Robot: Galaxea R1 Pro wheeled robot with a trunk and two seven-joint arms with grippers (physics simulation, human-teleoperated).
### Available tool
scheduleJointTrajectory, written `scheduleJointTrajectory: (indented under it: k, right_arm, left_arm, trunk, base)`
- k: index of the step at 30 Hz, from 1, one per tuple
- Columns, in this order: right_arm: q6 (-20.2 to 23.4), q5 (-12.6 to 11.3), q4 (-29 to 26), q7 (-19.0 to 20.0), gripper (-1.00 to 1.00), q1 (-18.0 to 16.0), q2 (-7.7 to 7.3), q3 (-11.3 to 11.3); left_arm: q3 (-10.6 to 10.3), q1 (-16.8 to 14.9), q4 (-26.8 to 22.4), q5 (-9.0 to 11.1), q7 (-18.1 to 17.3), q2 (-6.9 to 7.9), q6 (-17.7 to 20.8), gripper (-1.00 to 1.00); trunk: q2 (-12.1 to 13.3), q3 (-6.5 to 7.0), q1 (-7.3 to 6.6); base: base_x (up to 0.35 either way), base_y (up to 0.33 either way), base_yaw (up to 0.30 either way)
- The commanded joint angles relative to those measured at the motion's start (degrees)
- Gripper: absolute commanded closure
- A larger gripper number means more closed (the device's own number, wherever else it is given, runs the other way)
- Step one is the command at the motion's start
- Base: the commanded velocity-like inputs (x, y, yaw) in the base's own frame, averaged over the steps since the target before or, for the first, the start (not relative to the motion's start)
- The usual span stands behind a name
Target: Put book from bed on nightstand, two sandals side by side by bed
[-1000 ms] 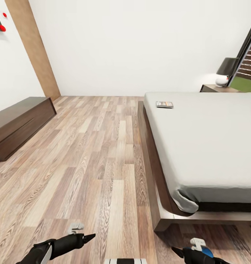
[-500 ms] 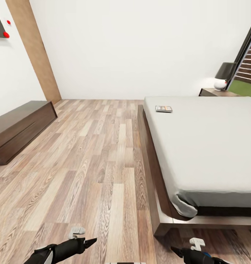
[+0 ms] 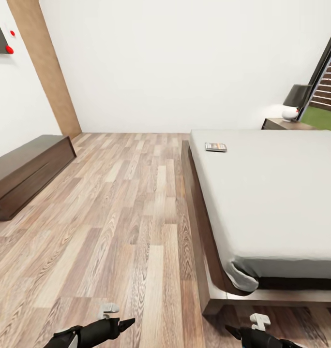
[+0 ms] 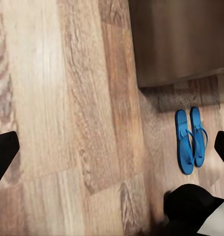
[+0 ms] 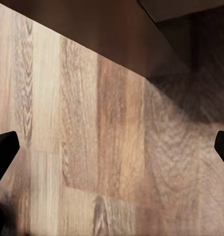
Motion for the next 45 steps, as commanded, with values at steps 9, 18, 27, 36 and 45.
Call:
scheduleJointTrajectory:
  k: [9, 18, 27, 36, 45]
  right_arm:
    - [-0.3, -0.3, 0.1, 0.1, -1.0, 0.0, -0.02, 0.5]
    - [-0.3, -0.3, 0.0, 0.1, -1.0, 0.0, -0.02, 0.5]
    - [-0.3, -0.3, 0.0, 0.1, -1.0, 0.0, -0.02, 0.5]
    - [-0.3, -0.3, 0.1, 0.1, -1.0, 0.0, -0.03, 0.5]
    - [-0.3, -0.3, 0.1, 0.1, -1.0, 0.0, -0.02, 0.5]
  left_arm:
    - [0.6, 0.0, -0.1, -0.3, -0.3, 0.05, 0.6, -1.0]
    - [0.6, 0.0, 0.0, -0.3, -0.3, 0.06, 0.6, -1.0]
    - [0.6, 0.0, -0.1, -0.3, -0.3, 0.06, 0.6, -1.0]
    - [0.6, 0.0, 0.0, -0.3, -0.3, 0.06, 0.6, -1.0]
    - [0.5, 0.0, 0.0, -0.3, -0.3, 0.05, 0.6, -1.0]
  trunk:
    - [0.0, -0.04, -0.02]
    - [0.0, -0.04, -0.02]
    - [0.0, -0.04, -0.02]
    - [0.0, -0.04, -0.02]
    - [0.0, -0.04, -0.02]
  base:
    - [0.0, 0.0, 0.249]
    - [0.0, 0.0, 0.29]
    - [0.0, 0.0, 0.291]
    - [0.0, 0.0, 0.291]
    - [0.0, 0.0, 0.291]
